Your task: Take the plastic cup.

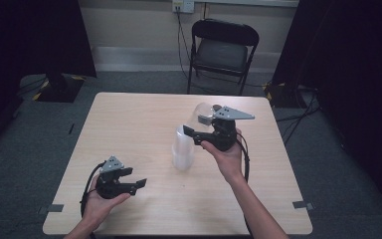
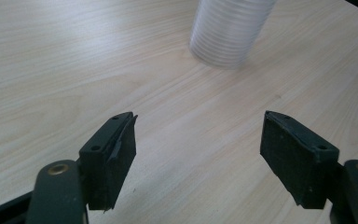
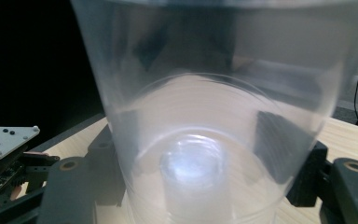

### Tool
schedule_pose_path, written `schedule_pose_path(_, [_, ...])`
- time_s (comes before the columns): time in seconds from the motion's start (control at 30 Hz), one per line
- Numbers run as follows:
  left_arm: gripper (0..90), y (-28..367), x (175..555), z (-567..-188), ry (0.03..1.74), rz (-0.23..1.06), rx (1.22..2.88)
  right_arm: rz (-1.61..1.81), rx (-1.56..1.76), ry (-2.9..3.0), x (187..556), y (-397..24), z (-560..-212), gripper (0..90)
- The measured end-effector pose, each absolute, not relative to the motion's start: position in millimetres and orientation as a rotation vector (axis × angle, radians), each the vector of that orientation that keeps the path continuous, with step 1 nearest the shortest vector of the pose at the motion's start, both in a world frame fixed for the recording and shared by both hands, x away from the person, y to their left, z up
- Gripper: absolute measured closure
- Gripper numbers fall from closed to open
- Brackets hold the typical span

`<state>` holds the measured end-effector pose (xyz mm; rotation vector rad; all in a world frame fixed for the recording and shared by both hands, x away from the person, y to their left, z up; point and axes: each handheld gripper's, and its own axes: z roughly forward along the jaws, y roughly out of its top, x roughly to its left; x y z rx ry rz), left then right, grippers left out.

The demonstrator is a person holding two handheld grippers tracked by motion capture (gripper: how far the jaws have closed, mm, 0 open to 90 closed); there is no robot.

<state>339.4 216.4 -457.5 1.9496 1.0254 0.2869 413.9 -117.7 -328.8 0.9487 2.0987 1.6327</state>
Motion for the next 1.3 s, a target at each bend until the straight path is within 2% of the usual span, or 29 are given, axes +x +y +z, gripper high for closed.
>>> schedule_pose_path(0.17, [27.4,214,338,-457,1.013,0.285,1.947,1.630,0.959,2.090,405,-130,-325,30.6])
schedule_pose_path(0.2, [29.7,215,338,-457,1.014,0.282,1.946,1.629,0.971,2.088,404,-133,-326,30.6])
schedule_pose_path(0.5, [32.4,211,335,-456,1.004,0.317,1.950,1.616,1.082,2.106,392,-162,-347,31.0])
schedule_pose_path(1.0, [37.1,176,334,-445,0.912,0.323,2.006,1.679,1.219,2.186,372,-164,-381,31.1])
schedule_pose_path(1.3, [42.3,150,346,-423,0.863,0.336,1.927,1.760,1.311,2.206,368,-164,-392,31.3])
